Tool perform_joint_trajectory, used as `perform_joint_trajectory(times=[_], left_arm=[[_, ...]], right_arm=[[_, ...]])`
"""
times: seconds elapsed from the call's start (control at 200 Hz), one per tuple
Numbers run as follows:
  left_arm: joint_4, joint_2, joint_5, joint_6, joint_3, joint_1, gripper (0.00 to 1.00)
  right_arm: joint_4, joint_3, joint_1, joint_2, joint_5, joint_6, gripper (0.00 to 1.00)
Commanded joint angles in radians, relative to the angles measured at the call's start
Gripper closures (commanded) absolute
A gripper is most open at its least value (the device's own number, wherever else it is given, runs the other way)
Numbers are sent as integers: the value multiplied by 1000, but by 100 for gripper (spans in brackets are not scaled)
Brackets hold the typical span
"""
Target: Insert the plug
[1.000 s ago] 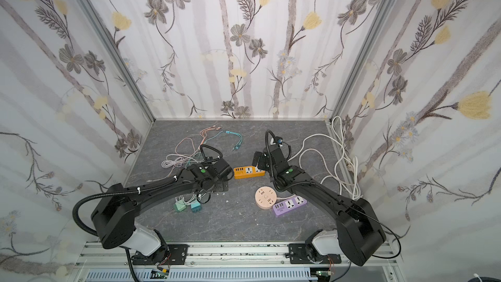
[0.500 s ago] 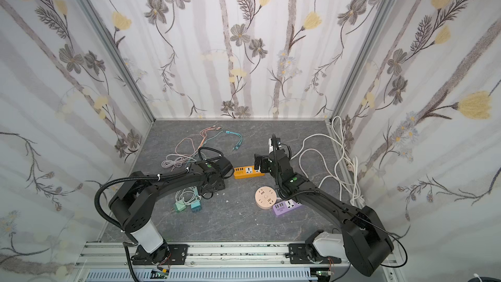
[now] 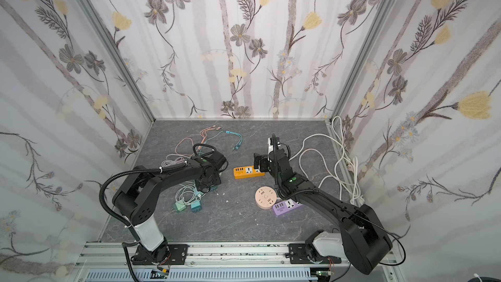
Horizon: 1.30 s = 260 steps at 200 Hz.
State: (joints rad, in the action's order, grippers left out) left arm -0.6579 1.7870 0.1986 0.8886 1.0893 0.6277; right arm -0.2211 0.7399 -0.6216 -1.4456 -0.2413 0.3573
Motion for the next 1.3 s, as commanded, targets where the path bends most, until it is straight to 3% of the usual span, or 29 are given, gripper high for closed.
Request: perform_joint_trajectory(times=[0.0, 0.23, 0.53, 0.63, 0.889, 1.294], left_arm=[[0, 10, -2, -28, 13, -6, 34], [9, 8, -13, -33, 11, -6, 37], [15, -12, -14, -59, 19, -7, 64], [35, -67, -16, -76, 9, -6, 70], [153, -246, -25, -171, 22, 10, 74], [264, -299, -42, -252, 197, 57, 73]], right_arm=[[-55, 14, -1, -11, 7, -6, 1], [-68, 20, -1, -25, 22, -3, 1], [-91, 15, -1, -24, 79, -26, 1], [-124, 0, -3, -22, 142, -37, 1], [-209, -17, -13, -64, 351, -68, 1], [-500, 24, -34, -268, 679, 96, 15]])
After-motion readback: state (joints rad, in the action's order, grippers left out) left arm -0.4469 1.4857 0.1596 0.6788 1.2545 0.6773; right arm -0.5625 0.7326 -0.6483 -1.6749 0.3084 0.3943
